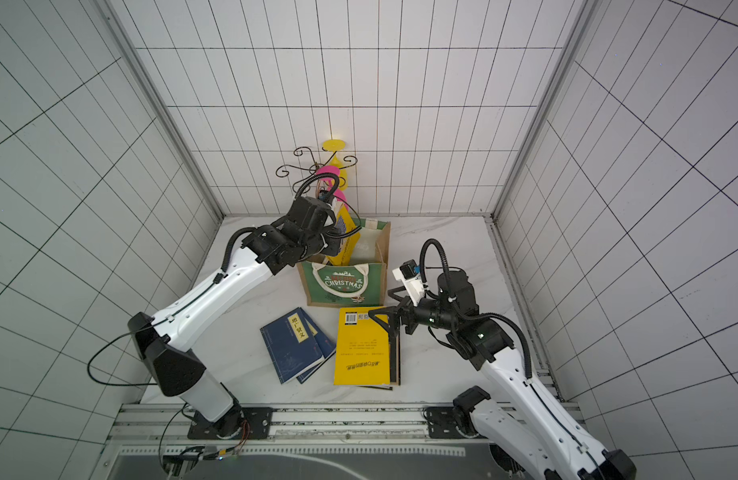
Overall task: Put the books into the canvas bag
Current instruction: Place the book in the canvas bag.
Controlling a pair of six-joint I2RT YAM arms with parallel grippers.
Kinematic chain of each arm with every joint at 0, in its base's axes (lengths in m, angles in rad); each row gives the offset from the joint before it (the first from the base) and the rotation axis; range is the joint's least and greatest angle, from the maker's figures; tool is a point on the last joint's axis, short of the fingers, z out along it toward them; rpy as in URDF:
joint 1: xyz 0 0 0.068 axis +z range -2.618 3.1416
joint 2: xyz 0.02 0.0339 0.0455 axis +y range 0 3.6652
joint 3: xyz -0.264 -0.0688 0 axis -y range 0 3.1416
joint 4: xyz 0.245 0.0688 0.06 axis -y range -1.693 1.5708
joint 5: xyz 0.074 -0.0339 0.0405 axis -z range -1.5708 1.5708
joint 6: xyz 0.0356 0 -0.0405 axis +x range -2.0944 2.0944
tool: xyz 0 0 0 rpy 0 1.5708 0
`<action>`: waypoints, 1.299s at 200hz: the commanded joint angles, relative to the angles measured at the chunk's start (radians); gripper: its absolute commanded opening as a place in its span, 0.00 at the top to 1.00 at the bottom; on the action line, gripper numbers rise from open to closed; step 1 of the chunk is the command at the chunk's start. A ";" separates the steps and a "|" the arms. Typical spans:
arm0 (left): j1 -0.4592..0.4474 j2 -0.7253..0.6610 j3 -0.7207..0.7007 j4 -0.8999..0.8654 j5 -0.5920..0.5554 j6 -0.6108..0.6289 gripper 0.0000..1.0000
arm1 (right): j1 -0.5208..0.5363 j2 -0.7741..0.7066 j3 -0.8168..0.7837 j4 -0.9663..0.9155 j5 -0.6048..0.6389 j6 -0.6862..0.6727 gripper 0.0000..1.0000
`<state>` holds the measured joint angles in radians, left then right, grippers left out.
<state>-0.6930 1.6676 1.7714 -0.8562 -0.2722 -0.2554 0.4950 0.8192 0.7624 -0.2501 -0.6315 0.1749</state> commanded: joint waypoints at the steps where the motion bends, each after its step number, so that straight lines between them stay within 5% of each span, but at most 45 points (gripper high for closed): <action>1: -0.004 0.009 0.006 0.069 -0.092 -0.014 1.00 | -0.012 0.000 0.046 0.021 0.006 0.000 0.01; 155: -0.009 0.198 0.028 0.046 -0.203 -0.031 1.00 | -0.018 0.020 0.037 0.035 0.000 0.009 0.01; 260: 0.044 0.242 0.068 -0.043 -0.099 -0.062 0.96 | -0.027 0.038 0.025 0.051 -0.013 0.011 0.01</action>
<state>-0.6800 1.9038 1.8099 -0.9031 -0.3828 -0.2935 0.4782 0.8520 0.7624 -0.2276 -0.6250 0.1905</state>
